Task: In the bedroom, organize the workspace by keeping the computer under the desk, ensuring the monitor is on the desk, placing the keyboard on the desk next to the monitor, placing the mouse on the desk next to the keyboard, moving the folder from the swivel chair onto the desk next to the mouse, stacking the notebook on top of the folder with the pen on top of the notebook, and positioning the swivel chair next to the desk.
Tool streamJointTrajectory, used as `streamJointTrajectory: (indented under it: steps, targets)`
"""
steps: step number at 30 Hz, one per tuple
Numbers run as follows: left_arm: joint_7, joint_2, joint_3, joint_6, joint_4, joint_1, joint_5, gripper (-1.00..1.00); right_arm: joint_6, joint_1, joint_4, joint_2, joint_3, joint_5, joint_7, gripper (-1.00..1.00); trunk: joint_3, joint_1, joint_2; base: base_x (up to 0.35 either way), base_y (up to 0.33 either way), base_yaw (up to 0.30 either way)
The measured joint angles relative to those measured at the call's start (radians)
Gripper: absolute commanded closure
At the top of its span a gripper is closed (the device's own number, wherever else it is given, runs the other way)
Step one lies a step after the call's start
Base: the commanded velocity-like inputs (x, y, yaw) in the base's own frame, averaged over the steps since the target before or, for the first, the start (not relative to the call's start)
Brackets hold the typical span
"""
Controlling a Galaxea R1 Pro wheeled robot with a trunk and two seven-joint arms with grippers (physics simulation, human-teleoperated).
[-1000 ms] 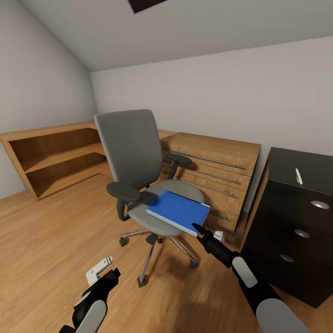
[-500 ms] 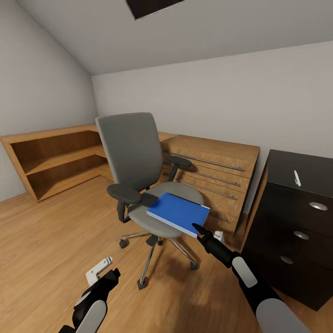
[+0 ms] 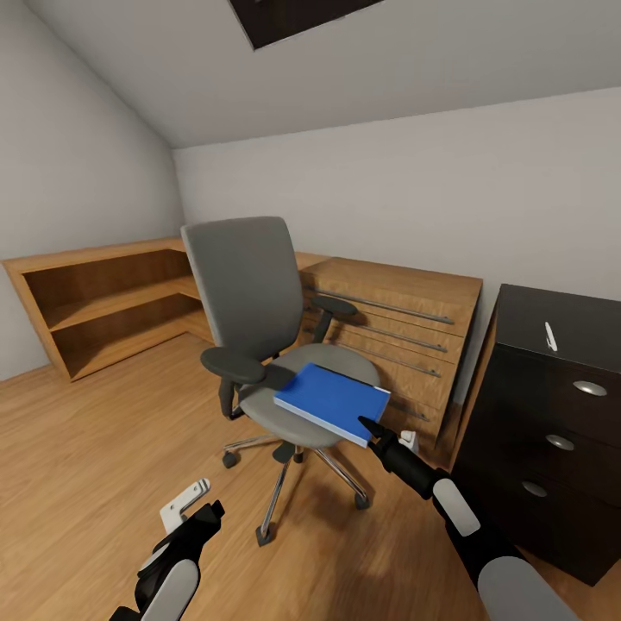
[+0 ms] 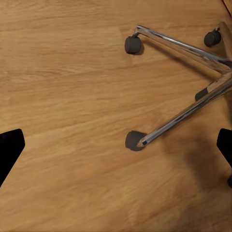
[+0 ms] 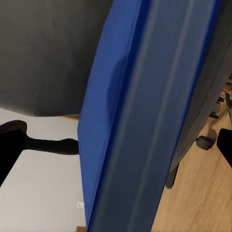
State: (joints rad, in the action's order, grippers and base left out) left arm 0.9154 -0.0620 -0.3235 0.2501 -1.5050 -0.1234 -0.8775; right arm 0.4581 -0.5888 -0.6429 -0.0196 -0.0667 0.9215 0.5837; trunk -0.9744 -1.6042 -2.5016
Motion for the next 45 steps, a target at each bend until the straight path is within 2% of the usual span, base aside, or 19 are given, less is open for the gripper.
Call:
streamJointTrajectory:
  steps: [7, 8, 25, 34, 45]
  targets:
    - [0.0, 0.0, 0.0, 0.001, 0.0, 0.0, 0.0, -1.0, 0.0, 0.0, 0.0, 0.0, 0.0, 0.0, 0.0, -1.0, 0.0, 0.0, 0.0, 0.0, 0.0, 0.0]
    - [0.0, 0.0, 0.0, 0.001, 0.0, 0.0, 0.0, -1.0, 0.0, 0.0, 0.0, 0.0, 0.0, 0.0, 0.0, 1.0, 0.0, 0.0, 0.0, 0.0, 0.0, 0.0]
    - [0.001, 0.0, 0.0, 0.0, 0.001, 0.0, 0.0, -1.0, 0.0, 0.0, 0.0, -0.001, -0.001, 0.001, 0.0, 1.0, 0.0, 0.0, 0.0, 0.0, 0.0, 0.0]
    - [0.0, 0.0, 0.0, -0.004, 0.007, 0.0, 0.001, -1.0, 0.0, 0.0, -0.003, -0.001, -0.002, 0.001, 0.002, 1.0, 0.035, 0.004, 0.002, 0.0, 0.0, 0.0]
    - [0.001, 0.0, 0.002, -0.008, 0.049, 0.0, 0.004, -1.0, -0.001, 0.0, -0.009, -0.002, -0.005, 0.001, 0.008, 1.0, 0.069, 0.046, 0.079, -0.03, 0.0, 0.0]
